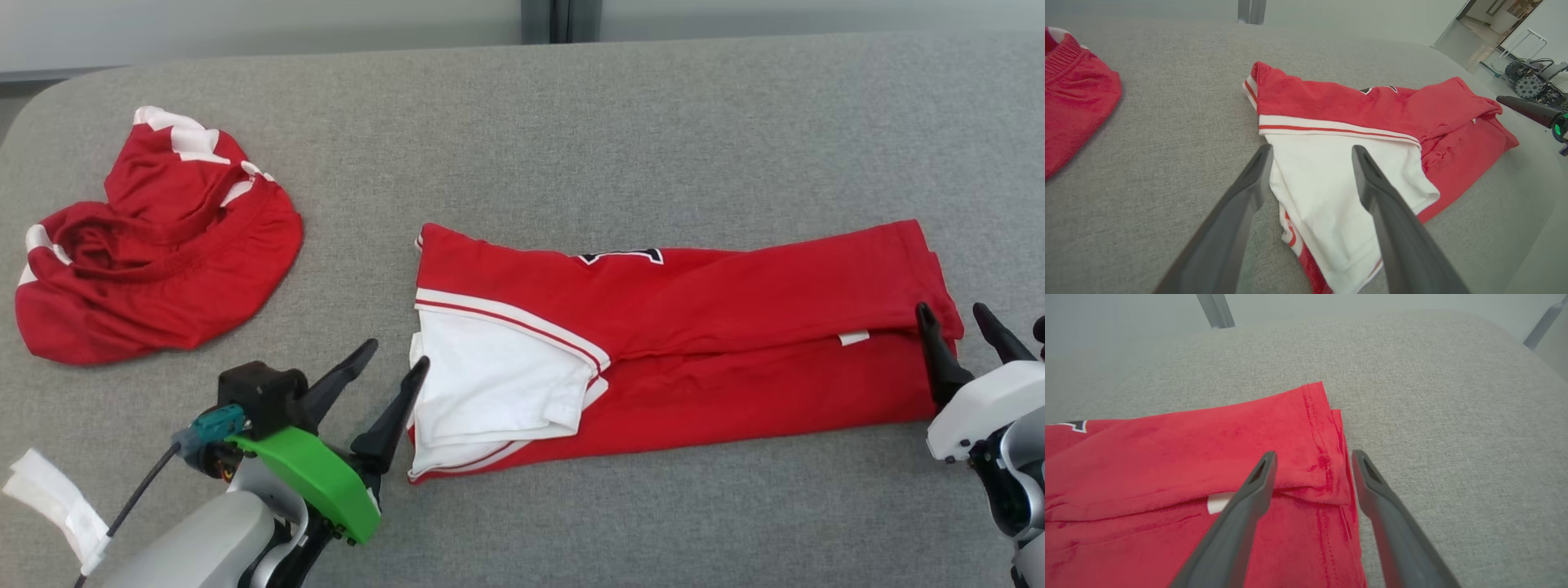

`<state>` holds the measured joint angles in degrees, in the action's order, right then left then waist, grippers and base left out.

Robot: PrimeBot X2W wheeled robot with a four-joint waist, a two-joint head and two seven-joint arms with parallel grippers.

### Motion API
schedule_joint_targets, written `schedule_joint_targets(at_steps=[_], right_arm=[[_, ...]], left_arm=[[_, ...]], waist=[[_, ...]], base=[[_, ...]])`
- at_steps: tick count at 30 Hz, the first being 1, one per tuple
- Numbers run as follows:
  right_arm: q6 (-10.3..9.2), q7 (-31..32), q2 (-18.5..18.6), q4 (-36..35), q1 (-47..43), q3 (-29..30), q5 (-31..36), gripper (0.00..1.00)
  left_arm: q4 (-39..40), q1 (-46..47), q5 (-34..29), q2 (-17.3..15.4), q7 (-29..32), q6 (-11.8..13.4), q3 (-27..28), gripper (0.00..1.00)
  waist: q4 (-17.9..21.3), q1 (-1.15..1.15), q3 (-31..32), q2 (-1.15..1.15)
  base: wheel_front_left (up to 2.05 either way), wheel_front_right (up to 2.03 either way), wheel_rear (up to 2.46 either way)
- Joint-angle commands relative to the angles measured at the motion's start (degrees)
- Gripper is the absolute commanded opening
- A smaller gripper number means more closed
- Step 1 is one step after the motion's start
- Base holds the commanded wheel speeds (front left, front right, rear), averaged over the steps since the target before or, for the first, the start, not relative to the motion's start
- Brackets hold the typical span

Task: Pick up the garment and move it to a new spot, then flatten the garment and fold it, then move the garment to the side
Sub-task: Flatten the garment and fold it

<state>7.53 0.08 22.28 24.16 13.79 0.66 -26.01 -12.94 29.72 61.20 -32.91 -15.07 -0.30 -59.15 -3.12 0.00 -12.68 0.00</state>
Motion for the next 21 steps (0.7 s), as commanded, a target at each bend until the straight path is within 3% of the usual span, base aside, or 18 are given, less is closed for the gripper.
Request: schedule_joint_targets(at_steps=[1, 6, 12, 16, 21], right_arm=[[-0.08, -1.58, -0.35, -0.68, -1.36, 0.07, 0.03, 1.00], [-0.07, -7.46, -2.43, -2.46, -4.72, -0.91, -1.14, 1.00], [-0.07, -11.13, -4.28, -1.98, -7.62, -2.54, -2.33, 1.00], [-0.07, -12.61, -5.22, -1.03, -8.99, -1.96, -2.36, 1.00], [-0.07, -13.38, -6.61, 1.30, -10.33, 0.02, -2.02, 1.00]], left_arm=[[0.19, -2.56, -2.72, 0.93, -0.05, 1.78, 2.75, 1.00], [4.79, -13.66, -13.90, 7.98, -0.06, 7.57, 19.46, 1.00], [10.82, -26.29, -26.55, 19.24, -0.06, 9.07, 36.70, 1.00], [12.27, -31.02, -35.16, 24.30, -0.05, 8.06, 41.88, 1.00], [11.87, -34.25, -45.14, 26.28, -0.06, 6.79, 41.99, 1.00]], waist=[[0.44, 0.00, 1.72, 0.00], [0.93, 0.00, 4.23, 0.00], [0.30, 0.00, 6.75, 0.00], [-1.03, 0.00, 8.10, 0.00], [-2.61, 0.00, 9.66, 0.00]], base=[[0.00, 0.00, 0.00], [0.00, 0.00, 0.00], [0.00, 0.00, 0.00], [0.00, 0.00, 0.00], [0.00, 0.00, 0.00]])
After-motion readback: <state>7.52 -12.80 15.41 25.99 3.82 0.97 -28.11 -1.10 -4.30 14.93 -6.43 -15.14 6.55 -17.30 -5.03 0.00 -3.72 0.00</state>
